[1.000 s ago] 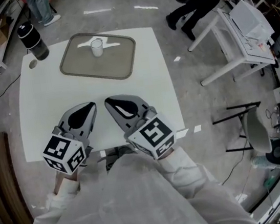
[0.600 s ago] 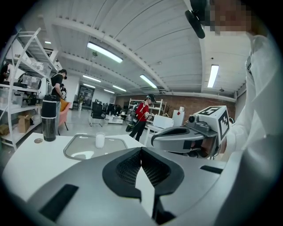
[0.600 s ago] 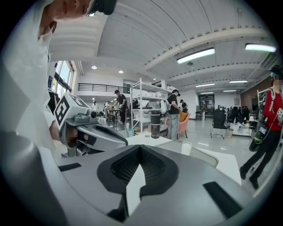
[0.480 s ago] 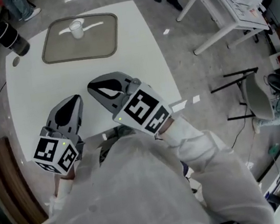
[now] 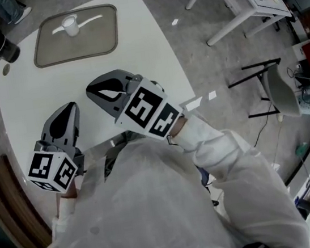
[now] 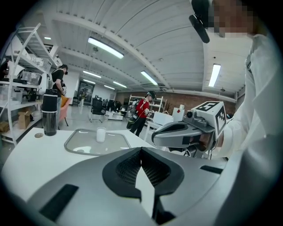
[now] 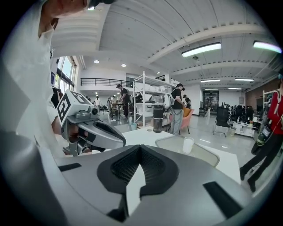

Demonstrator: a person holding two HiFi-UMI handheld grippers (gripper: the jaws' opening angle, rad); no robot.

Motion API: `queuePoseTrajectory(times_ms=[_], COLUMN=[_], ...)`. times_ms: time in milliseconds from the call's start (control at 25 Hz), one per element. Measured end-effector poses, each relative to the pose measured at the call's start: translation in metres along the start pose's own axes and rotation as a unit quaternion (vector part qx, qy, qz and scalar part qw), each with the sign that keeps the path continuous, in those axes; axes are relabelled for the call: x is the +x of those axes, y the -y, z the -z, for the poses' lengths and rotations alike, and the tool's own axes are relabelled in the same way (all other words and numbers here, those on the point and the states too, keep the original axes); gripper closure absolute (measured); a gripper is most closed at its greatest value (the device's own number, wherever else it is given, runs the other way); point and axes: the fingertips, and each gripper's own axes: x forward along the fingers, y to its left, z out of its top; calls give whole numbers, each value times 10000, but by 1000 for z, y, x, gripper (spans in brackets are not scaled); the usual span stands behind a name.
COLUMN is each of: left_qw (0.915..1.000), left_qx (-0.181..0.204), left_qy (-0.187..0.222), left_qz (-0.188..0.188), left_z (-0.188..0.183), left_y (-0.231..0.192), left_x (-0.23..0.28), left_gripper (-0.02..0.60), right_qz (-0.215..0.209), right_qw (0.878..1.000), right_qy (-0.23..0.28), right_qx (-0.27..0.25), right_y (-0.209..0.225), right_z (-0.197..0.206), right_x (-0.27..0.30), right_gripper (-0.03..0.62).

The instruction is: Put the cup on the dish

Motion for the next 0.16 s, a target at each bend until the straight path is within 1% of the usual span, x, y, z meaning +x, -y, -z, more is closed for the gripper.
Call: queuePoseTrajectory(times_ms=[160], left_qw=[10000], left_qx=[-43], left_qy=[-9], left_qz=[-88], left_z=[2], left_y=[-5], left_x=[0], left_gripper=[574], right_qz=[-44], right_qw=[9999], right_qy=[-57], right_qx=[-89], right_y=[2], right_z=[3], right_x=[3], right_gripper=[582])
